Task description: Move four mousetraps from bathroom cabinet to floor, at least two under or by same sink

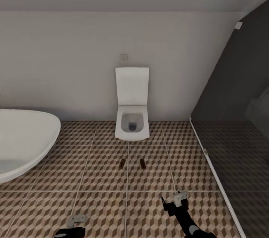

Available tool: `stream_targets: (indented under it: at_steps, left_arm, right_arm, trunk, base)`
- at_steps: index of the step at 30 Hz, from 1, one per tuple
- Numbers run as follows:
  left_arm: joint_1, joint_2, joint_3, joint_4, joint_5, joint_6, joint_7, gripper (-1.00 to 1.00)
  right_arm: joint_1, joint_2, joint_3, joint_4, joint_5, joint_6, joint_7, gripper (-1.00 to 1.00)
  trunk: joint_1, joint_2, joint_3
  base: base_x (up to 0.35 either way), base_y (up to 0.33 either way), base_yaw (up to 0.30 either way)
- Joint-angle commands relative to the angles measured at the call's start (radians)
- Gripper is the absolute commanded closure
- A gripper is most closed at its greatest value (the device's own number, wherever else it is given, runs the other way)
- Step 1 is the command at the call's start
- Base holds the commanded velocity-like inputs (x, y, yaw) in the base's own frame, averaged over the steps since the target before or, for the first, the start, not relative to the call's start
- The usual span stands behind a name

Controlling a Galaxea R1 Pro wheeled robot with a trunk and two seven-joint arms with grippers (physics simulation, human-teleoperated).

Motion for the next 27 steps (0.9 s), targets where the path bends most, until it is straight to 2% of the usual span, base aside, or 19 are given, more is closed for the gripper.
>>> stream_targets:
  at_steps: [1,10,27]
  left_arm:
    - [0.001,0.003,-0.009,0.001,0.013,-0.003,0.004,-1.0]
    - [0.01,0.007,-0.01,0.01,0.026,-0.008,0.003,-1.0]
    - [0.017,0.001,-0.01,0.016,0.027,-0.009,0.003,-1.0]
  right_arm:
    - [0.002,-0.001,0.009,0.001,-0.005,-0.006,-0.007,-1.0]
    - [0.019,-0.003,0.009,0.001,-0.013,-0.019,-0.007,-1.0]
    - [0.024,-0.004,0.009,0.001,-0.015,-0.021,-0.007,-1.0]
  trunk:
    - [-0.004,0.007,0.004]
    - [-0.038,0.07,0.043]
    - [-0.103,0.189,0.098]
  base:
    - [0.0,0.0,0.0]
    - [0.0,0.0,0.0]
    - [0.0,0.0,0.0]
